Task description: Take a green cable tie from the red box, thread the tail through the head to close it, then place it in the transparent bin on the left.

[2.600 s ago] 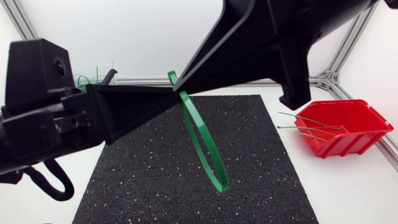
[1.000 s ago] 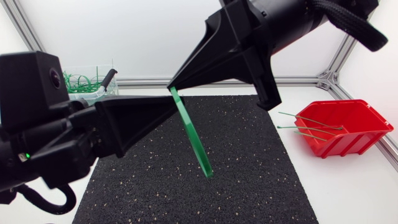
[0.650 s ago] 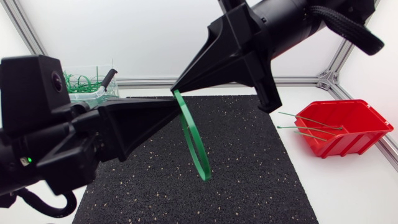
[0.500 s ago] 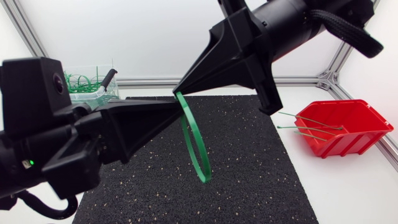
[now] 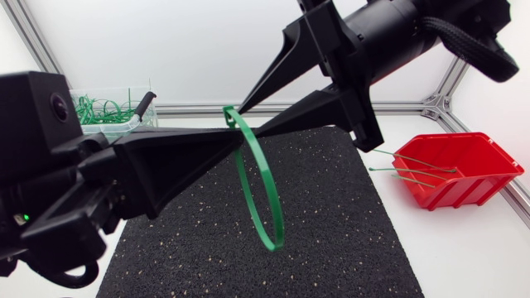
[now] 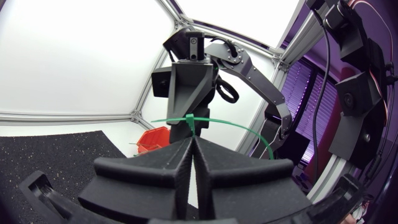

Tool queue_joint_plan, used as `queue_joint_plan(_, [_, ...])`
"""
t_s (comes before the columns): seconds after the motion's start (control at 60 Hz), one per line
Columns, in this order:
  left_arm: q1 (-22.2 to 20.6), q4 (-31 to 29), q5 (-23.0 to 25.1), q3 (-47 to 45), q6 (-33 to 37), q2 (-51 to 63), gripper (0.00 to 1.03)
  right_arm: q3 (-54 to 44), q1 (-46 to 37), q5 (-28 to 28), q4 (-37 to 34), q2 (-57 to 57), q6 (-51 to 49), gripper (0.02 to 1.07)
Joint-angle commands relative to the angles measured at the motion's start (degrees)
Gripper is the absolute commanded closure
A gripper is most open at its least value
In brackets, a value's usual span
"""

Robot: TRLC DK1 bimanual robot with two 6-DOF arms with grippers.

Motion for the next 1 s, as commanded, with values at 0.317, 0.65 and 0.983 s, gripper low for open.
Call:
queue_joint_plan(0.317, [1.61, 1.12, 5.53, -3.73, 1.71, -1.15, 1.0, -0.01, -1.34, -0.07, 2.33, 2.34, -2.5, 0.66])
queue_joint_plan(0.65, [1.96, 1.3, 6.32, -4.61, 4.17, -0.97, 1.0, -0.45, 1.74, -0.07, 2.33, 4.27, -5.13, 0.67])
queue_joint_plan(0.983, [1.96, 1.74, 6.32, -4.35, 4.52, 0.08, 1.0, -2.21, 3.23, -0.07, 2.33, 2.25, -5.04, 0.89])
